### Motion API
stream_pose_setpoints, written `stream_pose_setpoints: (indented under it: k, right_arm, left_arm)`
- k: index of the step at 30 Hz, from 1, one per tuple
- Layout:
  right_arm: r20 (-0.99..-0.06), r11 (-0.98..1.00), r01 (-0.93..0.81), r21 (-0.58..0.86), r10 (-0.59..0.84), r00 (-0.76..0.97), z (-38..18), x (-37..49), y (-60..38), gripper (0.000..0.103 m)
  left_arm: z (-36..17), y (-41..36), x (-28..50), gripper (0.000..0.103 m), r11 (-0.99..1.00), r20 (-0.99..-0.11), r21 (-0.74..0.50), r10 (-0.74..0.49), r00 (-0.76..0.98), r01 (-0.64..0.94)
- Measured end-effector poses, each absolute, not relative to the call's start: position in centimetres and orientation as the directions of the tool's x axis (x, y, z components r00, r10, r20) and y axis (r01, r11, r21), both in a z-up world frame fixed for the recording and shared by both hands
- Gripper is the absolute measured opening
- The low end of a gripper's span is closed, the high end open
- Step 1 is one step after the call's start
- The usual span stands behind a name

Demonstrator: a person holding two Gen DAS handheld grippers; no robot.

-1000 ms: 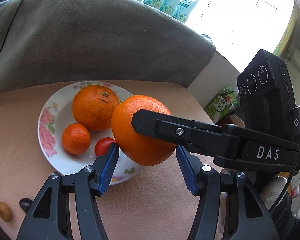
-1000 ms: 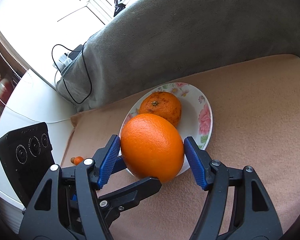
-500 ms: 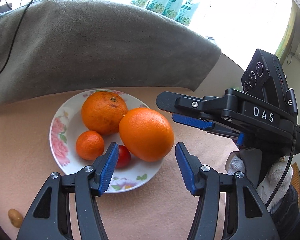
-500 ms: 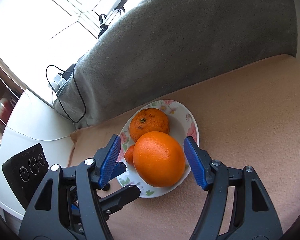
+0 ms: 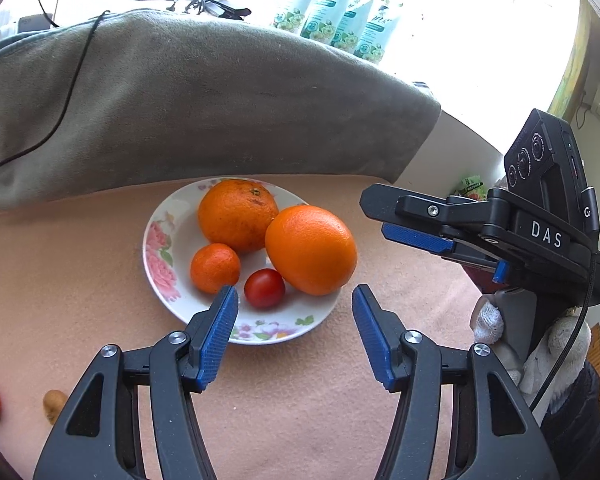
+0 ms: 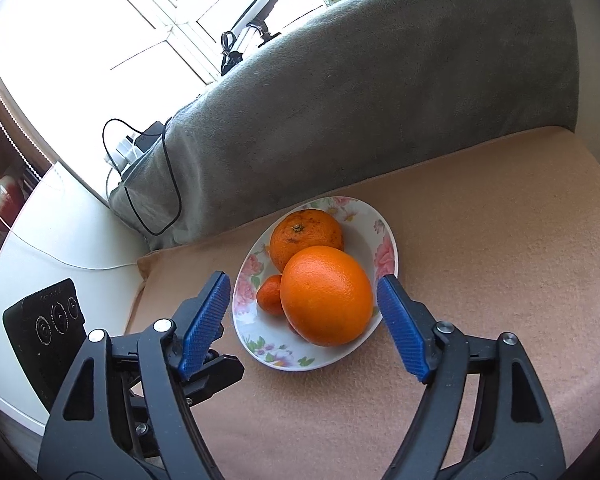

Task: Organize fruits
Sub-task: 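Move both tools back toward the loose fruits on the cloth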

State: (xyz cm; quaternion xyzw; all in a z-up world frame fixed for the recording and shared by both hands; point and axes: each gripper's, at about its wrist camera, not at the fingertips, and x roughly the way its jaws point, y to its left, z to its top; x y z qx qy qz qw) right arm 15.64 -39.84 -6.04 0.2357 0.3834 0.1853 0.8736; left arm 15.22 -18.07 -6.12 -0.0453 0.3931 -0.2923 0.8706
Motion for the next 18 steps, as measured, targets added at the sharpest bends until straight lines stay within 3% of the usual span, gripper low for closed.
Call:
stream_pose_setpoints:
  k: [18]
  right_arm:
    - [-0.560, 0.893, -0.302, 0.334, 0.446, 0.698, -4.1, 9.1, -33.4, 0.083]
  left_arm:
    - [-5.0, -8.9, 9.7, 0.059, 0.883, -0.604, -0.268, -0.465, 0.647, 0.386]
